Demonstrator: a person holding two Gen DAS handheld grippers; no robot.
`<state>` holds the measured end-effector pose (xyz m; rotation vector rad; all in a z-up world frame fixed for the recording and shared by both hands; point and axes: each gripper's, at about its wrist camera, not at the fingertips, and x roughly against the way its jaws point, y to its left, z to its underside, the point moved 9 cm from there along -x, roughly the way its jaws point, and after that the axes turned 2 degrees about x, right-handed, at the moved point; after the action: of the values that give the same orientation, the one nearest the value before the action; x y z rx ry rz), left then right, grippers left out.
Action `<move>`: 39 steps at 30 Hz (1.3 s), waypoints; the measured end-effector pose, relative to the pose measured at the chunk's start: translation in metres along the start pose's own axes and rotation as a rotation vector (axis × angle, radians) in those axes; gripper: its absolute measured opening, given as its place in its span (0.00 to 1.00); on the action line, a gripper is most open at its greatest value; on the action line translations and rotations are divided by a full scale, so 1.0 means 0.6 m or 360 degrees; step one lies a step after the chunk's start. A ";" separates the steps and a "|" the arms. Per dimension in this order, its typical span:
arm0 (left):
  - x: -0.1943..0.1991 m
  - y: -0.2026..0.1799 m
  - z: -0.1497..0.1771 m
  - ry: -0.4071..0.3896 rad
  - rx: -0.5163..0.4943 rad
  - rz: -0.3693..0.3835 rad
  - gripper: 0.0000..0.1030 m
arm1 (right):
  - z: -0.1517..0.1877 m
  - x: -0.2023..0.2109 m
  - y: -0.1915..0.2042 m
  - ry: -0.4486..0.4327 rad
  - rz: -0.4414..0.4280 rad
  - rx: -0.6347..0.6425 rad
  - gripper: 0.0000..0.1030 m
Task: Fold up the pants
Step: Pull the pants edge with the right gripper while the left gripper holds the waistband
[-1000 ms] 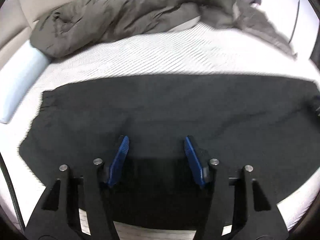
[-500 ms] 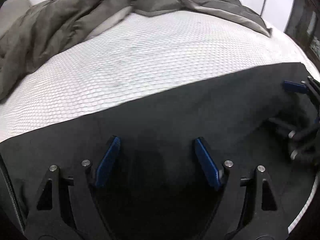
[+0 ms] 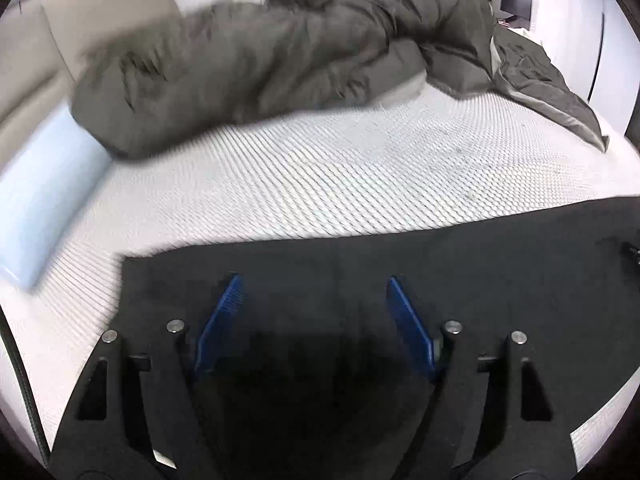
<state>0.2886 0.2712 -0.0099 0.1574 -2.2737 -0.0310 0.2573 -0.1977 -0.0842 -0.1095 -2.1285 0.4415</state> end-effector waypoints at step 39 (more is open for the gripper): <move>0.113 0.073 0.183 0.0072 0.0158 0.0124 0.44 | -0.007 0.068 0.119 -0.0169 -0.0202 0.0250 0.95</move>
<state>0.1572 0.3031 -0.0266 0.1202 -2.2353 0.1257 0.2313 -0.1199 -0.0747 0.1411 -2.1805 0.5475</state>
